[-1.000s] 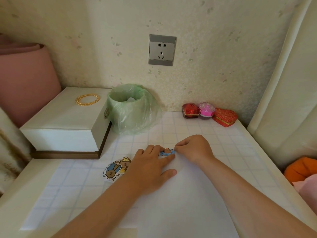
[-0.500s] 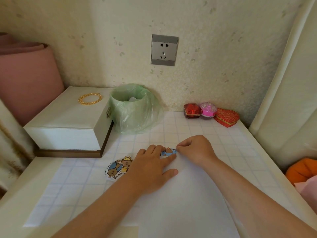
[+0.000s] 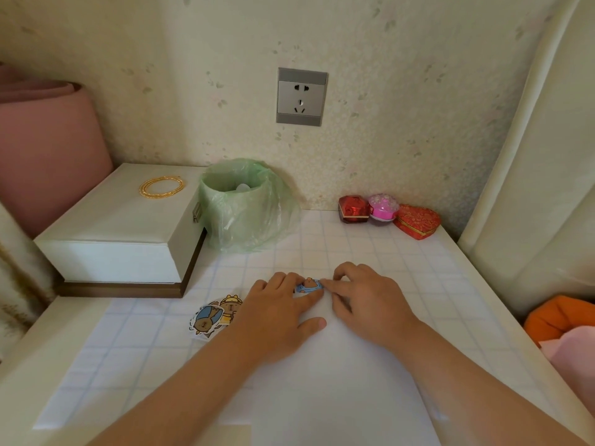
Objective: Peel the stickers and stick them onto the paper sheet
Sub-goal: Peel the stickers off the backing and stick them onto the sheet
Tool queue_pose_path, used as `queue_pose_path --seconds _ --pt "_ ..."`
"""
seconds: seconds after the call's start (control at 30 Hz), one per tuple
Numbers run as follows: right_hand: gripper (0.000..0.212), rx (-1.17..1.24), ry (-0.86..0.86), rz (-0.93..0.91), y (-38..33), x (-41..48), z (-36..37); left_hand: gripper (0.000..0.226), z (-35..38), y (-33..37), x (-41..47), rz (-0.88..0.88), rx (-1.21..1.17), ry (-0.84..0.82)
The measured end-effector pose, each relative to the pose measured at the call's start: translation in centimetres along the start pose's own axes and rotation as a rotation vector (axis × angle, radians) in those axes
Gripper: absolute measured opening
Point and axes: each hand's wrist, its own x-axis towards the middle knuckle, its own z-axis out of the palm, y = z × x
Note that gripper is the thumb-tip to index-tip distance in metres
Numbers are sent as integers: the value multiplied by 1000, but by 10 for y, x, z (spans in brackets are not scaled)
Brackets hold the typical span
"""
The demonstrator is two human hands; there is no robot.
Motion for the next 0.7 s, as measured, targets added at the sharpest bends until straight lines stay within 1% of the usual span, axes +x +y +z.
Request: queue_pose_path --seconds 0.1,0.17,0.37,0.7 --pt "36 -8 85 0 -3 -3 1 88 1 1 -1 -2 7 -9" --pt "34 -7 111 8 -4 -4 0 88 0 2 -2 -5 0 -12" --pt "37 -54 55 -30 -7 -2 -3 89 -1 2 -1 -6 0 -14" --pt "34 -85 101 -17 -9 -3 -3 90 -3 3 -3 -17 0 -31"
